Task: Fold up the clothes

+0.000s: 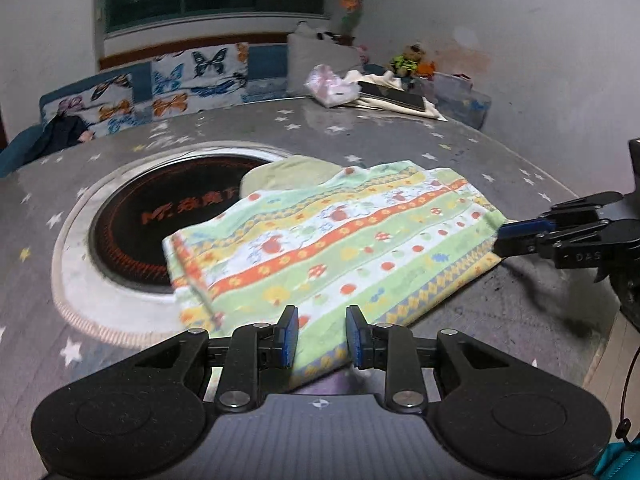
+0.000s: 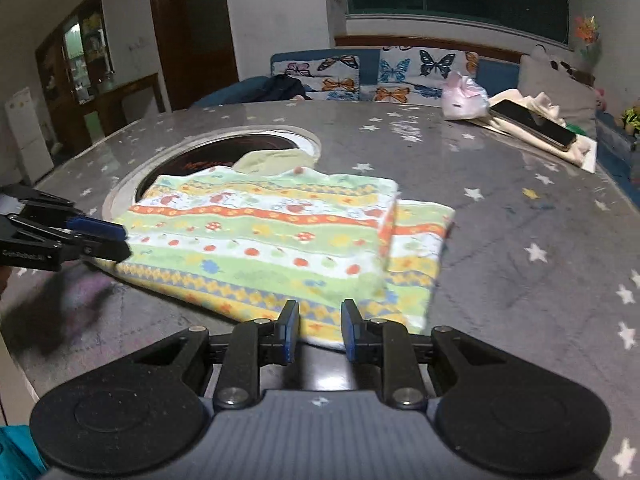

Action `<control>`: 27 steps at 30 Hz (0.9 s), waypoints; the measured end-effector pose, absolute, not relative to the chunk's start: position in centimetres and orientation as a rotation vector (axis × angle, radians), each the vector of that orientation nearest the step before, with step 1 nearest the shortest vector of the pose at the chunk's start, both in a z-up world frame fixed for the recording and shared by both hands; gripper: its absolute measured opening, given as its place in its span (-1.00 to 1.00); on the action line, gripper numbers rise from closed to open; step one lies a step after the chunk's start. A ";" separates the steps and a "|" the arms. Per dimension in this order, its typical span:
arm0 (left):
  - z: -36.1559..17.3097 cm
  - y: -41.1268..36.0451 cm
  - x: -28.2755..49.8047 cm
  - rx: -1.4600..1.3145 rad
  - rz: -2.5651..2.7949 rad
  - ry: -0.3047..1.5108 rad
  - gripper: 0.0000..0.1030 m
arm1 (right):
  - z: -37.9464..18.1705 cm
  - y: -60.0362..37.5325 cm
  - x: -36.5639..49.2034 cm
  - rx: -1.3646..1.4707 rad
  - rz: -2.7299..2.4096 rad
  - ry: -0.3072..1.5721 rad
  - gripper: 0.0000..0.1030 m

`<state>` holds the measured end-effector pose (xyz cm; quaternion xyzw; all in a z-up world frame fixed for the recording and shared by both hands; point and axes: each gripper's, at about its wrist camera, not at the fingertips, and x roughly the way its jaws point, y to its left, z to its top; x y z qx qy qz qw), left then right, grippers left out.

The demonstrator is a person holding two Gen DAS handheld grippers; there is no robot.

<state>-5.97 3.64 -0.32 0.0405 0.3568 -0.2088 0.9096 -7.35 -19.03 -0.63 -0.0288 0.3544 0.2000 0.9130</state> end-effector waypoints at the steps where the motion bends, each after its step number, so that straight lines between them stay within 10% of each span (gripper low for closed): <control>1: -0.2 3.9 -6.1 0.074 -0.427 0.735 -0.44 | -0.3 -19.1 -7.3 -0.059 0.410 0.724 -0.60; 27: -0.4 5.5 1.3 -0.001 -0.320 0.794 -0.34 | 0.2 -16.3 3.0 -0.043 0.421 0.691 -0.51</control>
